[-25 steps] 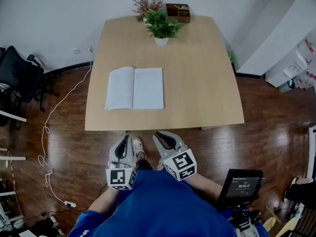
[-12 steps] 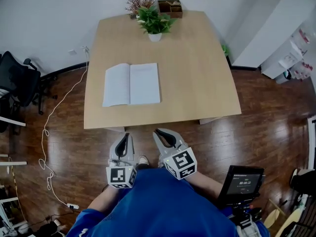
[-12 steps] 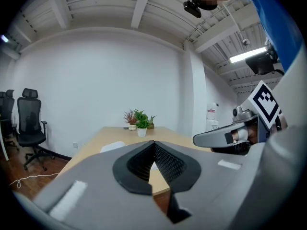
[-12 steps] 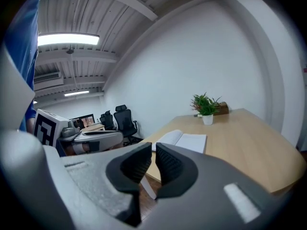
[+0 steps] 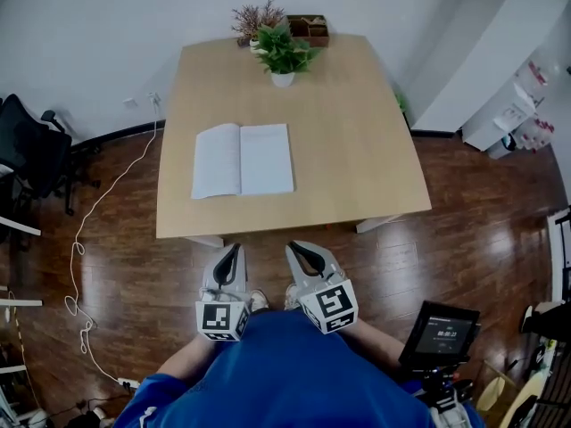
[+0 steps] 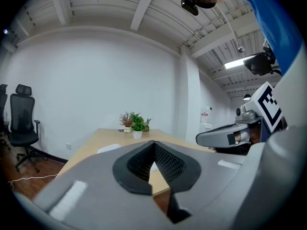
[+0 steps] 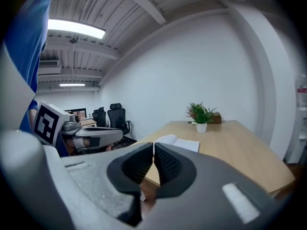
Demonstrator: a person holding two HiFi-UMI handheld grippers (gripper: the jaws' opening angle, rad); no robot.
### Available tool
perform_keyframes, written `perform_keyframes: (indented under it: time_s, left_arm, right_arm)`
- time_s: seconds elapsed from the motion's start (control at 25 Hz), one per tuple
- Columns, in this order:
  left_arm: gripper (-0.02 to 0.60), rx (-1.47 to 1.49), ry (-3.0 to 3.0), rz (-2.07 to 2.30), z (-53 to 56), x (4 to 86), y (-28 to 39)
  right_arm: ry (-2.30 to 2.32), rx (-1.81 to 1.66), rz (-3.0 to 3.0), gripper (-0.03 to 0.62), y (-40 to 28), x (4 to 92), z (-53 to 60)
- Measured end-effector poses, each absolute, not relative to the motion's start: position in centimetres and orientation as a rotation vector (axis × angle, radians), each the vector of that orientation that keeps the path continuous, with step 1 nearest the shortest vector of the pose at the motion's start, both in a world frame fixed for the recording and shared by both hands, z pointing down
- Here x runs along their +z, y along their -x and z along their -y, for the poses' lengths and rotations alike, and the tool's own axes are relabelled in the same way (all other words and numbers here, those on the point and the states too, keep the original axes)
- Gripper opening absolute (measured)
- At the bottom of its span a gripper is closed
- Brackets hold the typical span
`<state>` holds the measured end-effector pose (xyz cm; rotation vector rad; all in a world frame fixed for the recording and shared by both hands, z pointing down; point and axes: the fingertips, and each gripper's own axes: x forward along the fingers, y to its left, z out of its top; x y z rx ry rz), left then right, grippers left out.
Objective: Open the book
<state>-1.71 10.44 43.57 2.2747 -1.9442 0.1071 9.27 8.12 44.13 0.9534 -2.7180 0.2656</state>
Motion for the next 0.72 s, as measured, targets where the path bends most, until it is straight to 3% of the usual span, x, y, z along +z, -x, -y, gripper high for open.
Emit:
perform_keyframes:
  time_s: [0.72]
  left_arm:
    - [0.007,0.113,-2.291,1.893,-10.0,43.1,2.5]
  right_arm:
    - [-0.998,0.262,2.690,0.003,-8.3,43.4,-8.2]
